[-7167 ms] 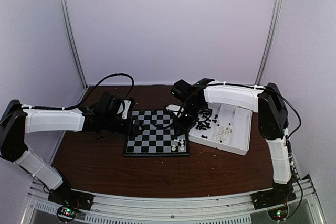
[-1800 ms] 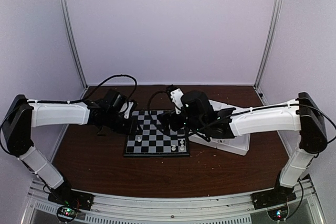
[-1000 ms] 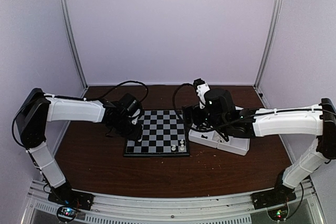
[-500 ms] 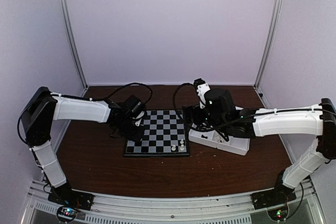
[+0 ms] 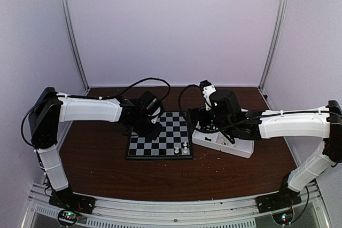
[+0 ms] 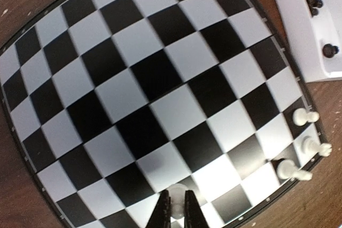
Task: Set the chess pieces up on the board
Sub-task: Pick up the chess piece from the chessboard, then place the chess piece on the chessboard.
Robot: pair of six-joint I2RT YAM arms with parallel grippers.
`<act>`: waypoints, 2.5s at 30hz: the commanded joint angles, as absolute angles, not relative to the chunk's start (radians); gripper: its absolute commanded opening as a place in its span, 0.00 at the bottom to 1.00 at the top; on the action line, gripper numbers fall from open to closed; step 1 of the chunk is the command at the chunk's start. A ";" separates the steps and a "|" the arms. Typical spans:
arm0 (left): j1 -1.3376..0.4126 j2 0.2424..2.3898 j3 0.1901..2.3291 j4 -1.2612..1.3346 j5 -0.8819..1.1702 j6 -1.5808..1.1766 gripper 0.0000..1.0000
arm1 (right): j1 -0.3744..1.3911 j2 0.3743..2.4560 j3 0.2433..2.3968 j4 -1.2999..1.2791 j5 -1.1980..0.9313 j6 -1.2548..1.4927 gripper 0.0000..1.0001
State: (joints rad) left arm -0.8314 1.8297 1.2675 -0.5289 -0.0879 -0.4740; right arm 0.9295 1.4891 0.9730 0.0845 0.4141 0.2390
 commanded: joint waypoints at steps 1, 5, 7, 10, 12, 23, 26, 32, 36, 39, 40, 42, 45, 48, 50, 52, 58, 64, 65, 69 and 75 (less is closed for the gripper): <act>-0.880 1.909 1.364 -0.495 -0.049 -0.452 0.03 | 0.913 1.414 0.932 0.057 0.459 0.252 1.00; -0.905 1.966 1.430 -0.495 -0.011 -0.443 0.03 | 0.900 1.368 0.901 0.054 0.468 0.255 1.00; -0.913 1.989 1.454 -0.488 0.026 -0.431 0.03 | 0.895 1.351 0.887 0.052 0.471 0.261 1.00; -0.923 2.016 1.485 -0.483 0.064 -0.415 0.03 | 0.888 1.334 0.872 0.053 0.472 0.266 1.00; -0.925 2.031 1.497 -0.484 0.070 -0.411 0.03 | 0.885 1.332 0.867 0.054 0.471 0.269 1.00; -0.925 2.075 1.532 -0.475 0.146 -0.394 0.03 | 0.877 1.351 0.882 0.052 0.464 0.270 1.00; -0.924 2.077 1.534 -0.473 0.153 -0.392 0.03 | 0.877 1.358 0.887 0.053 0.458 0.274 1.00; -0.924 2.087 1.543 -0.473 0.173 -0.387 0.04 | 0.874 1.367 0.891 0.055 0.452 0.277 1.00; -0.925 2.094 1.545 -0.473 0.193 -0.389 0.04 | 0.873 1.368 0.889 0.055 0.449 0.278 1.00; -0.924 2.097 1.545 -0.472 0.204 -0.394 0.04 | 0.873 1.371 0.887 0.057 0.448 0.282 1.00; -0.925 2.097 1.545 -0.474 0.204 -0.395 0.04 | 0.871 1.372 0.887 0.057 0.447 0.282 1.00; -0.925 2.097 1.542 -0.474 0.199 -0.395 0.06 | 0.871 1.374 0.887 0.058 0.444 0.284 1.00; -0.924 2.097 1.540 -0.474 0.185 -0.398 0.14 | 0.870 1.374 0.887 0.058 0.441 0.287 1.00; -0.925 2.097 1.543 -0.480 0.171 -0.399 0.21 | 0.868 1.374 0.886 0.058 0.438 0.286 1.00; -0.924 2.096 1.548 -0.485 0.164 -0.400 0.24 | 0.867 1.375 0.888 0.056 0.437 0.287 1.00; -0.925 2.095 1.554 -0.489 0.164 -0.399 0.26 | 0.866 1.374 0.887 0.055 0.435 0.287 1.00; -0.924 2.082 1.569 -0.494 0.169 -0.394 0.30 | 0.860 1.376 0.888 0.055 0.427 0.289 1.00; -0.924 2.057 1.622 -0.532 0.131 -0.378 0.31 | 0.848 1.382 0.902 0.037 0.413 0.303 1.00; -0.925 2.052 1.631 -0.542 0.121 -0.373 0.31 | 0.845 1.381 0.907 0.021 0.415 0.310 1.00; -0.925 2.004 1.637 -0.572 0.071 -0.360 0.32 | 0.809 1.372 0.934 -0.117 0.424 0.352 1.00; -0.925 1.830 1.580 -0.578 0.016 -0.349 0.35 | 0.588 1.396 0.952 -0.356 0.195 0.459 0.77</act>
